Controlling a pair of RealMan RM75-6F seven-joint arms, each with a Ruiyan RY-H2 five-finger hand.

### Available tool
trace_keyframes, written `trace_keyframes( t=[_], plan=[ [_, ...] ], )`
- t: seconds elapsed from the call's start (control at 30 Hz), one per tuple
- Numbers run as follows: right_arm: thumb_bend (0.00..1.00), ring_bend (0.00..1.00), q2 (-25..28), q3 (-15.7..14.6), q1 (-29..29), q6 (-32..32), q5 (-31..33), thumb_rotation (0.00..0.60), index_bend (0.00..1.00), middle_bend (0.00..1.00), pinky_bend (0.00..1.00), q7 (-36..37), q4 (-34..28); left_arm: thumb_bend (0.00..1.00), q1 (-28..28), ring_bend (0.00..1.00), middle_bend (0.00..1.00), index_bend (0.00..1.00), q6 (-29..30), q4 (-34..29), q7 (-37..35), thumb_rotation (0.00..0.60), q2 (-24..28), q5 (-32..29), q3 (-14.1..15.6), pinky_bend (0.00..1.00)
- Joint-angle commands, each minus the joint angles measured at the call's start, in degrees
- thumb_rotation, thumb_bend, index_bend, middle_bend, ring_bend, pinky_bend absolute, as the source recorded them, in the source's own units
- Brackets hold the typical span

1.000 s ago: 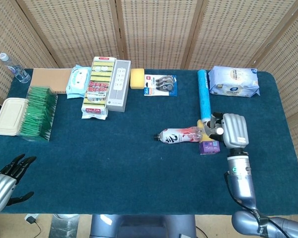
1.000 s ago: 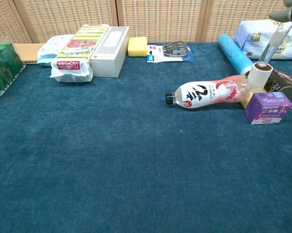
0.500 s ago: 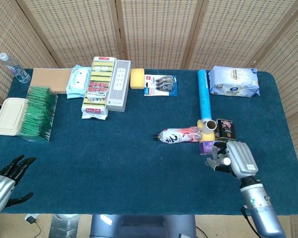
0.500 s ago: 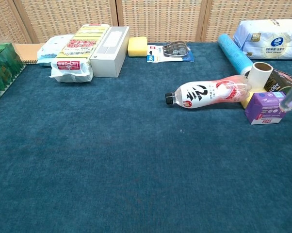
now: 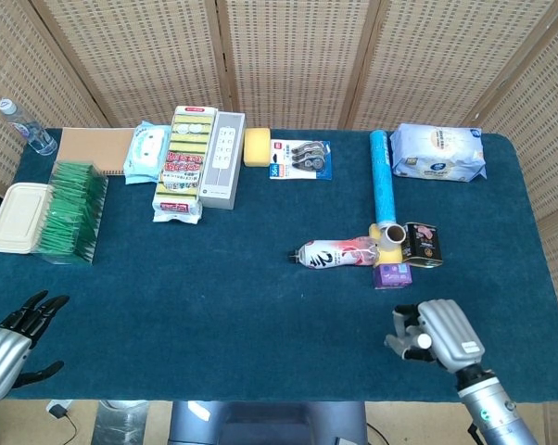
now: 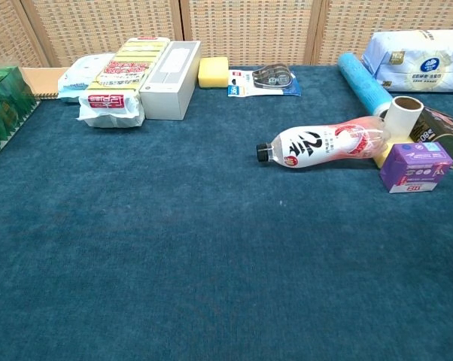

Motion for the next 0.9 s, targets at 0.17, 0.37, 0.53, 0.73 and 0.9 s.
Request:
trace_keyframes(
  t=[0.17,0.37,0.53,0.73,0.9],
  plan=[
    [0.4,1.0,0.5,2.8,-0.3,4.2,0.0,0.6,0.79,1.0,0.94,3.2,-2.6,0.11,0.3,0.08,0.16,0.0,1.0,0.1,0.0,0.6,0.0,0.8,0.2,0.3],
    [0.4,1.0,-0.7,1.2,0.0,2.1,-1.5,0.6,0.79,1.0,0.94,1.4,-2.2,0.11,0.3,0.08,0.16,0.0,1.1,0.3,-0.3,0.6,-0.1,0.6,0.1,0.3],
    [0.4,1.0,-2.8,2.3,-0.1,3.7,-1.5,0.6,0.79,1.0,0.94,-0.3,-2.9,0.11,0.2,0.08,0.16,0.0,0.8,0.0,0.2,0.6,-0.1,1.0,0.3,0.3],
    [0.4,1.0,-5.4,4.4,1.4,3.9,-1.5,0.6,0.79,1.0,0.94,-2.6,-4.4,0.11,0.0,0.08,0.16,0.0,0.1,-0.1,0.3,0.6,-0.1,0.2,0.0,0.3],
    [0.4,1.0,-9.3,7.3,3.4,4.5,0.0,0.6,0.79,1.0,0.94,-2.8,-6.4,0.11,-0.2,0.08,0.16,0.0,-0.1,-0.5,0.8,0.6,-0.1,0.7,0.2,0.3]
  ],
)
